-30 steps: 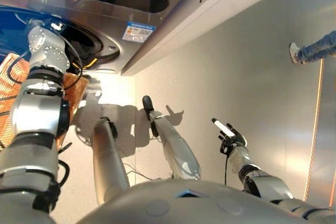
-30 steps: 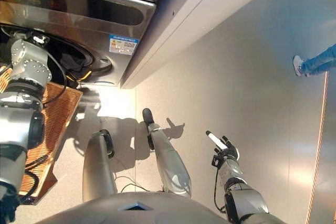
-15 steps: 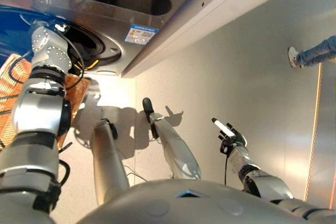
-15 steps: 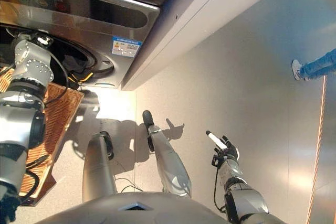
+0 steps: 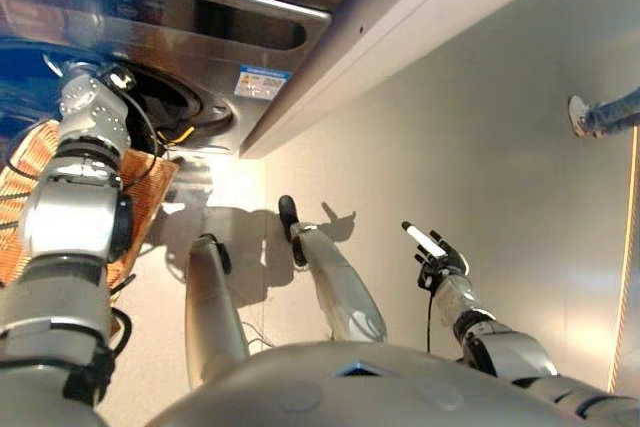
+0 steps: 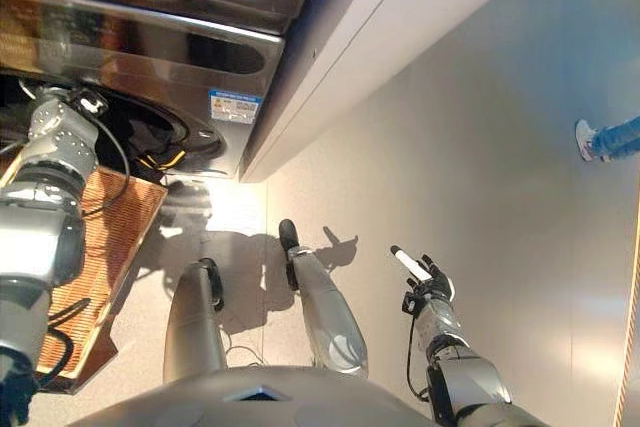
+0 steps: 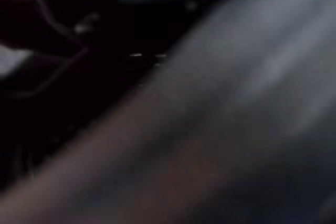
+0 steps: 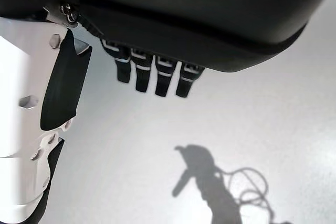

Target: Pick up the clothes and place them into the washing machine

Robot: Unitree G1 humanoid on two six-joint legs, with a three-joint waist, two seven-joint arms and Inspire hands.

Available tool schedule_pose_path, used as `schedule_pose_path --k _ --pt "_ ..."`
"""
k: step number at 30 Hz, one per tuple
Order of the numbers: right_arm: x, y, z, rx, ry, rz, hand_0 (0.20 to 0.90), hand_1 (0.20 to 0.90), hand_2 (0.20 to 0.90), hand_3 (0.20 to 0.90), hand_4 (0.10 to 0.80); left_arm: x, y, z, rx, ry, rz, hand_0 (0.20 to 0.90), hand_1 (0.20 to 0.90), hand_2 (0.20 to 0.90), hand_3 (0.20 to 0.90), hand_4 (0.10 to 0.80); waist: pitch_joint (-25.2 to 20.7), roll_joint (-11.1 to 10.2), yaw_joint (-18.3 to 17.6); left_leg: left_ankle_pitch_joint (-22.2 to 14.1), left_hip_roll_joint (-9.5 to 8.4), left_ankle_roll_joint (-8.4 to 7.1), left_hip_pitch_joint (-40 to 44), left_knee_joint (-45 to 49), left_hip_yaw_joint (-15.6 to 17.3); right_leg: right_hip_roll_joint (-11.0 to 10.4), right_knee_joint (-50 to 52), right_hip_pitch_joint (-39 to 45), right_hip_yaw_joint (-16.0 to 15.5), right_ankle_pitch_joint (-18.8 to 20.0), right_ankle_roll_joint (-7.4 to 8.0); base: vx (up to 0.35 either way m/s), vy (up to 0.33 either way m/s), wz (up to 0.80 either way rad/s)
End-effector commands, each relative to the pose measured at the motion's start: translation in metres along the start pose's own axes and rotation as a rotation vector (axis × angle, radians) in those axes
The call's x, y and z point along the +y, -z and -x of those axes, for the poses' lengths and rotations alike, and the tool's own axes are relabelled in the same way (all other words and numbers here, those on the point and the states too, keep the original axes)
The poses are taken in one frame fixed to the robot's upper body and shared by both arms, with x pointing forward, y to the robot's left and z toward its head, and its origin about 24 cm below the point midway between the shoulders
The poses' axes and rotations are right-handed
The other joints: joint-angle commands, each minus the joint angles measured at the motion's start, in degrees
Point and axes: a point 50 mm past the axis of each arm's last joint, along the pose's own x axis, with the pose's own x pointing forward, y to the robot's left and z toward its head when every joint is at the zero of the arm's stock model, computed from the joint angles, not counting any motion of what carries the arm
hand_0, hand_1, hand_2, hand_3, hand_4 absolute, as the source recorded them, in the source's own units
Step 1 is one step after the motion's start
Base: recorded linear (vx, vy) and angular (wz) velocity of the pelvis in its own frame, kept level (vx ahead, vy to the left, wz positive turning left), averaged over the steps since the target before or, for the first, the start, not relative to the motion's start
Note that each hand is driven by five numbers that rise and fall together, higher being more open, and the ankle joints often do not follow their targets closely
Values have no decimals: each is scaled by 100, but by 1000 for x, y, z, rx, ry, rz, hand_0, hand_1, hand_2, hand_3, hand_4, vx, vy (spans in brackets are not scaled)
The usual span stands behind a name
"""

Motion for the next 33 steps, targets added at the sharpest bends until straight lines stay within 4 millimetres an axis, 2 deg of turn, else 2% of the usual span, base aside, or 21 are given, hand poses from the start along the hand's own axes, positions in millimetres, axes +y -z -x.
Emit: schedule_pose_path --k 1,2,3,5,8,9,11,12,18,19,20,21,22,23,24,30,33 --pt "-43 -34 -2 -107 157 24 900 900 900 900 800 -30 -15 3 -123 111 -61 900 900 900 900 800 -257 250 -110 -25 82 -362 59 -91 -374 413 -106 129 -305 -206 -441 -51 -76 33" --pt "-39 -37 -3 -115 150 20 900 900 900 900 800 -24 1 5 -84 96 -109 900 900 900 900 800 -229 249 -84 35 69 -390 87 -163 -397 401 -134 160 -334 -196 -457 -24 -32 21" --pt "-40 -37 -3 -115 150 21 900 900 900 900 800 -24 1 5 -83 96 -109 900 900 900 900 800 -228 250 -86 39 67 -391 92 -168 -398 398 -137 165 -335 -194 -457 -35 -53 19" --pt "-38 -41 -4 -123 152 21 900 900 900 900 800 -18 16 7 -40 83 -132 900 900 900 900 800 -192 245 -59 103 59 -413 124 -243 -428 387 -168 201 -357 -186 -473 -29 -43 18" --pt "-34 -50 -5 -137 145 25 900 900 900 900 800 -5 44 11 57 68 -269 900 900 900 900 800 -121 254 -14 204 58 -452 173 -317 -468 364 -180 253 -401 -176 -507 -36 -40 13" --pt "-33 -50 -5 -138 145 25 900 900 900 900 800 -5 44 11 56 68 -269 900 900 900 900 800 -116 254 -15 205 57 -453 178 -320 -468 363 -181 257 -401 -176 -507 -33 -29 4" --pt "-31 -56 -6 -144 142 27 900 900 900 900 800 -1 57 15 99 63 -298 900 900 900 900 800 -80 270 29 237 37 -462 193 -323 -487 345 -157 277 -419 -185 -526 -18 -14 2" --pt "-28 -58 -7 -145 137 34 900 900 900 900 800 3 69 18 138 67 -330 900 900 900 900 800 -60 298 66 280 32 -480 215 -368 -502 334 -141 280 -442 -202 -551 -22 -17 7" --pt "-25 -71 -9 -160 138 37 900 900 900 900 800 15 92 26 216 41 -355 900 900 900 900 800 -50 360 162 408 -6 -526 294 -531 -528 279 -154 359 -499 -242 -592 -21 -25 9" --pt "-24 -72 -9 -161 137 36 900 900 900 900 800 16 98 29 232 45 -358 900 900 900 900 800 -25 315 146 664 -61 -514 259 -631 -480 201 -236 349 -530 -62 -627 -110 -14 18" --pt "-24 -71 -9 -155 136 35 900 900 900 900 800 19 107 33 260 44 -374 900 900 900 900 800 -12 328 172 685 -76 -513 306 -672 -476 191 -243 385 -540 -70 -631 -1 -5 22" --pt "-23 -70 -9 -150 135 36 900 900 900 900 800 22 114 36 283 39 -380 900 900 900 900 800 -23 386 224 489 -48 -530 400 -648 -526 239 -172 450 -524 -258 -608 -1 -9 24" --pt "-22 -71 -9 -152 134 33 900 900 900 900 800 23 117 38 292 37 -382 900 900 900 900 800 14 346 210 709 -86 -528 349 -698 -490 175 -243 433 -557 -89 -644 111 -1 20" --pt "-22 -73 -9 -152 136 34 900 900 900 900 800 28 121 40 309 25 -395 900 900 900 900 800 -13 400 259 520 -58 -549 450 -694 -530 223 -176 500 -548 -281 -618 -105 -23 21" --pt "-21 -79 -10 -164 139 29 900 900 900 900 800 31 125 42 322 15 -401 900 900 900 900 800 13 376 260 775 -128 -549 412 -798 -494 135 -244 470 -599 -113 -665 5 -2 14" --pt "-21 -74 -10 -145 139 38 900 900 900 900 800 44 139 50 374 -4 -417 900 900 900 900 800 1 419 328 842 -147 -562 502 -931 -513 111 -274 547 -626 -130 -679 -14 -7 12" --pt "-25 -67 -9 -128 146 35 900 900 900 900 800 50 154 59 411 0 -453 900 900 900 900 800 -16 447 367 918 -183 -577 678 -1149 -520 78 -370 695 -641 -141 -675 22 -2 2"
